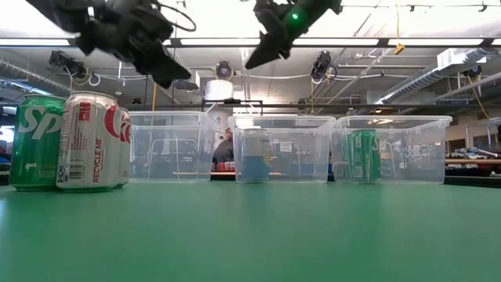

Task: Sort soda cans
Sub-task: Move the bottom left transparent bin to the top left of the table

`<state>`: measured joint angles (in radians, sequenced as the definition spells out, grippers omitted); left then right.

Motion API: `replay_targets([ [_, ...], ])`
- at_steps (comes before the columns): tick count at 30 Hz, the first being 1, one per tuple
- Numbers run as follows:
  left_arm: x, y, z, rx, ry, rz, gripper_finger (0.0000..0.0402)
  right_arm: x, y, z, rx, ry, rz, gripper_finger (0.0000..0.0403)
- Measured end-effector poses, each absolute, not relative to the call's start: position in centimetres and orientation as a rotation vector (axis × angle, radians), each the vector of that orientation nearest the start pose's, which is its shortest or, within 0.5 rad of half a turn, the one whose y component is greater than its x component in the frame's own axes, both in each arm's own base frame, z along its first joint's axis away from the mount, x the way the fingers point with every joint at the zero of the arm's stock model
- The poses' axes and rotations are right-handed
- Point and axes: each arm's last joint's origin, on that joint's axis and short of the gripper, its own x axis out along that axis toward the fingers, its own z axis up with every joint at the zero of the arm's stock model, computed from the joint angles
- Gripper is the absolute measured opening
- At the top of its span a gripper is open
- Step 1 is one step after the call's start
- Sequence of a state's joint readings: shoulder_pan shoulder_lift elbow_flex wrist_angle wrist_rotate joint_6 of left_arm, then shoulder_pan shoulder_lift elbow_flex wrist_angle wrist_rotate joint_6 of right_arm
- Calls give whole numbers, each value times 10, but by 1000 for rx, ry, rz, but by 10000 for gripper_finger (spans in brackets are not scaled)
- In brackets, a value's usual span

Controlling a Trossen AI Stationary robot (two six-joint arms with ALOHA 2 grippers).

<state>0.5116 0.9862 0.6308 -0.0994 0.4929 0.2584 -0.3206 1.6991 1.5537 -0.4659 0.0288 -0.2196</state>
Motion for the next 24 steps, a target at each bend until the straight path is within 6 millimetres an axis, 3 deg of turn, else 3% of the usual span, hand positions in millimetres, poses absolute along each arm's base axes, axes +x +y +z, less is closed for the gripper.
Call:
replay_targets([
  [5,189,93,228,13,344,14,0,337,-124,317,-87,572,-319,0],
  [10,191,105,215,8,392,152,0,317,-120,304,-57,538,-340,0],
  [17,204,123,195,-6,414,199,0,298,-112,302,-34,557,-345,0],
  [24,206,131,194,6,388,254,0,278,-106,315,-38,540,-374,0],
])
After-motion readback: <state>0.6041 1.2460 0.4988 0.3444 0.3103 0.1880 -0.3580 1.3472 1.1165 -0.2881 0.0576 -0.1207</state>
